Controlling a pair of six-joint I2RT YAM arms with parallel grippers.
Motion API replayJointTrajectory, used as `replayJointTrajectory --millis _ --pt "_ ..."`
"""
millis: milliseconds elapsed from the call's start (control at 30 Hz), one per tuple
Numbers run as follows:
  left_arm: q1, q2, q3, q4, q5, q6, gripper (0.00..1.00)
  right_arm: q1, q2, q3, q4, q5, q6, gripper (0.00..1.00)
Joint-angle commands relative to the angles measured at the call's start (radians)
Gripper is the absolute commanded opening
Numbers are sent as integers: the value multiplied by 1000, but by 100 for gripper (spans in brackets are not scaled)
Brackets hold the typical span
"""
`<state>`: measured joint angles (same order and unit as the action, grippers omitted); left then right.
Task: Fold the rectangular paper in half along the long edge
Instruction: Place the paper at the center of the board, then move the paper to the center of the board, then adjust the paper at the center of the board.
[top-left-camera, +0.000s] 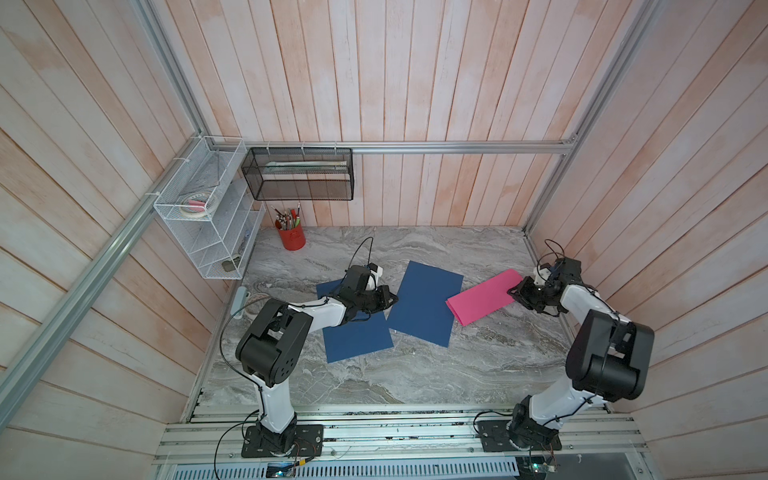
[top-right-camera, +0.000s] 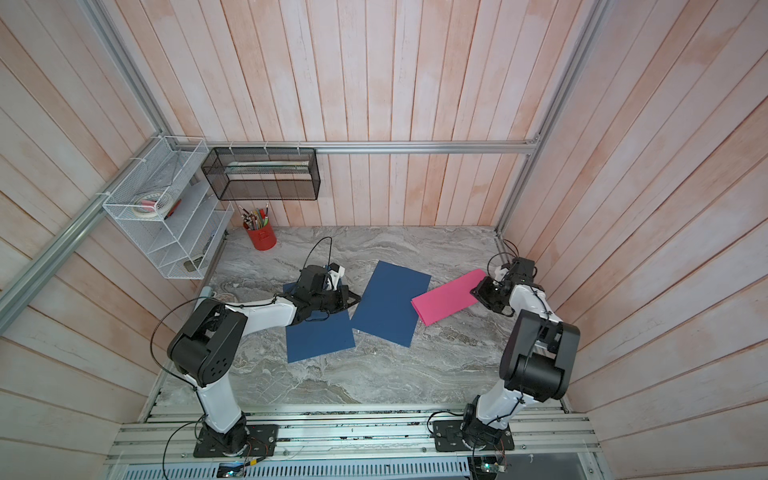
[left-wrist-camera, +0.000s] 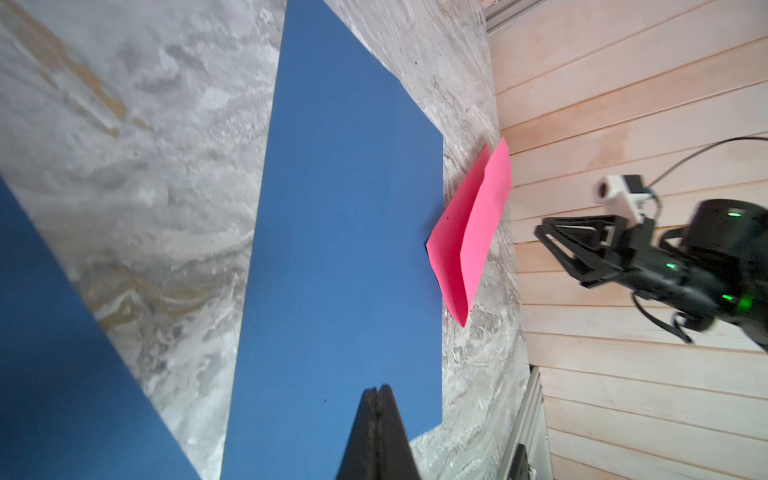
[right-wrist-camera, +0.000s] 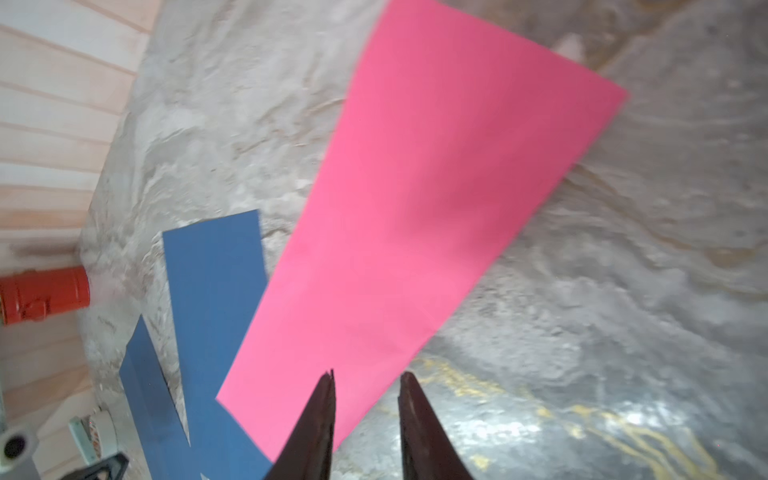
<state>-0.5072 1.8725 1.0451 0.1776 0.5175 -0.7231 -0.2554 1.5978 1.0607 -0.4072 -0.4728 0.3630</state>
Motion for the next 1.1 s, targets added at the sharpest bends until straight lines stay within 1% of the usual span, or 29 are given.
replayJointTrajectory --millis 0,100,167,267,333,500,633,733,833,967,1067 --pt "-15 51 71 -93 -51 60 0 201 0 -12 -13 20 49 24" --pt "-23 92 106 -108 -56 61 0 378 68 -29 111 -68 122 18" --pt "-24 110 104 -104 -54 45 0 462 132 -20 172 -92 155 16" --pt "-19 105 66 -97 -76 29 0 578 222 21 202 -54 168 16" --pt "-9 79 13 -69 -80 17 0 624 278 52 200 -23 168 16" --pt "25 10 -99 -45 -91 -2 0 680 363 91 206 -4 165 16" --pt "54 -32 -163 -58 -111 -8 0 708 389 79 199 -1 162 16" --pt "90 -49 -200 -58 -110 -12 0 734 376 40 207 -8 162 16" --pt "131 -52 -221 -66 -93 3 0 759 339 -35 240 -52 169 16" --pt "165 -43 -205 -122 -103 56 0 790 286 -122 252 -97 169 16" --pt "176 -32 -172 -171 -121 90 0 804 246 -179 242 -104 168 16"
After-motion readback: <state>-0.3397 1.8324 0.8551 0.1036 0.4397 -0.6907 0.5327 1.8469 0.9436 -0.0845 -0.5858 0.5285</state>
